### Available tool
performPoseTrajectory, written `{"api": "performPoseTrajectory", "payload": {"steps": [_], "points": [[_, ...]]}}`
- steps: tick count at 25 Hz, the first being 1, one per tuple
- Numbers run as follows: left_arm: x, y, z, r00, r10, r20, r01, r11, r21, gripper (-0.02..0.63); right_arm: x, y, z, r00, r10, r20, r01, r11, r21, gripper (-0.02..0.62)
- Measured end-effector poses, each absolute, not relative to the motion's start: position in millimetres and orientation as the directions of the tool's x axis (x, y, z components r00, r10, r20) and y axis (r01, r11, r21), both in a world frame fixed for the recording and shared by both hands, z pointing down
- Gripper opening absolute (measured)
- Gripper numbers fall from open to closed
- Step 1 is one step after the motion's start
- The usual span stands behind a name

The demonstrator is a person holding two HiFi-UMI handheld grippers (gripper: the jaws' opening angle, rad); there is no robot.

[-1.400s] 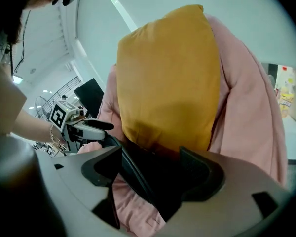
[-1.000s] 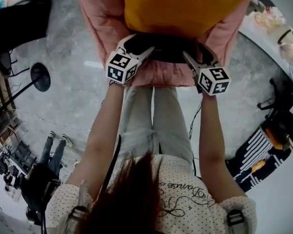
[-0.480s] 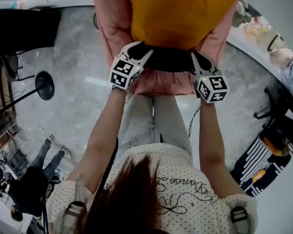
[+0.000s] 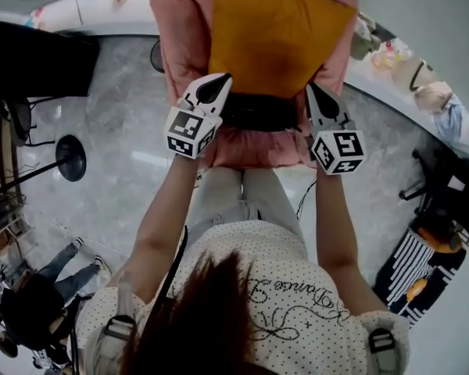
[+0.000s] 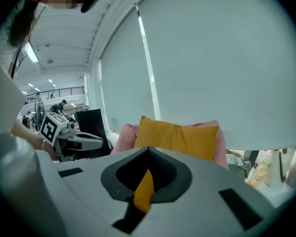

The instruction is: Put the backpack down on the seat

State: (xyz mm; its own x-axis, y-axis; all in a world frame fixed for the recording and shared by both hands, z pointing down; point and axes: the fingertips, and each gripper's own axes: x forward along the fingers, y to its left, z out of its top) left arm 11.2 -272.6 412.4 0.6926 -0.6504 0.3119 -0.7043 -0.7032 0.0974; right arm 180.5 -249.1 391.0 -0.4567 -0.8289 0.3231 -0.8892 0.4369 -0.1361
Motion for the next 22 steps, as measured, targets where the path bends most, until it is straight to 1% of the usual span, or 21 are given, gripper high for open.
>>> {"api": "performPoseTrajectory", "payload": {"steps": [6, 11, 17, 22], "points": [[0.9, -277.9, 354.3, 0.655, -0.707, 0.264, -0.741, -0.67, 0.043, 0.003, 183.5, -252.6, 315.9, -0.428, -0.883, 0.195, -0.903, 0.406, -0.14, 0.011], [-8.3, -280.9, 306.4, 0.653, -0.73, 0.202, -0.749, -0.662, 0.026, 0.003, 178.6, -247.9, 265.0, -0.409, -0.903, 0.134, -0.912, 0.399, -0.095, 0.011], [-20.3, -277.1, 265.1, 0.657, -0.741, 0.138, -0.749, -0.662, 0.013, 0.003, 172.3, -232.8, 229.5, -0.393, -0.916, 0.079, -0.919, 0.389, -0.058, 0.011], [-32.9, -275.0, 247.7, 0.649, -0.754, 0.104, -0.76, -0.65, 0.03, 0.003, 168.7, -228.5, 209.5, -0.399, -0.917, 0.023, -0.913, 0.395, -0.1, 0.011]]}}
